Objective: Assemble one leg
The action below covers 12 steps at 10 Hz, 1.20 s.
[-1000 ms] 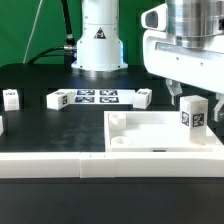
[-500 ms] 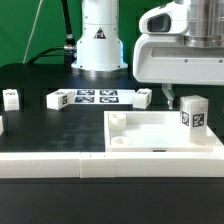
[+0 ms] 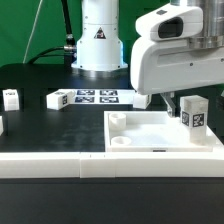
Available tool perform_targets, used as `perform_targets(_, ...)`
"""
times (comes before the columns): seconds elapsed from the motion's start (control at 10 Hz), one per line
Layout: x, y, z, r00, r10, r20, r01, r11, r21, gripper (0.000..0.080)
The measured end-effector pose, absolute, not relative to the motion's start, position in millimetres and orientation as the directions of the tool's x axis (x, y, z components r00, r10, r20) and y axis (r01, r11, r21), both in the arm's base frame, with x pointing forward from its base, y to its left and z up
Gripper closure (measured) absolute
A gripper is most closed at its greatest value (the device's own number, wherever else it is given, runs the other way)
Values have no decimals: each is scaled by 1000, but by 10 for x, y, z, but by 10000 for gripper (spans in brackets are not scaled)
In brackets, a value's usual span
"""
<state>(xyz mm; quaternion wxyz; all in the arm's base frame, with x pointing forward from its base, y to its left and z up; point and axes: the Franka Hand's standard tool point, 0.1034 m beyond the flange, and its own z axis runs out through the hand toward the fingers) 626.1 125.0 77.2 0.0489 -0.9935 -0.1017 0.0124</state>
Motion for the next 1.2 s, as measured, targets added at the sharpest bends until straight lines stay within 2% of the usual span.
perform_targets(0.1, 6262, 1244, 771, 967, 254, -9, 251, -963, -100, 273)
perform_targets(0.2, 6262, 1246, 770, 969, 246, -10, 243, -965, -101, 273)
perform_targets(0.3, 6262, 1245, 770, 969, 245, -10, 243, -965, -101, 412)
perform_targets(0.4, 6268, 1212, 767, 970, 244, -10, 242, -966, -96, 504)
perform_targets(0.8, 6270, 1198, 761, 986, 164, -17, 162, -982, -101, 505)
perform_targets(1.0, 6283, 1169, 746, 988, -150, -41, -154, -981, -120, 505)
perform_targets(1.2, 6309, 1127, 737, 924, -378, -57, -382, -913, -145, 506)
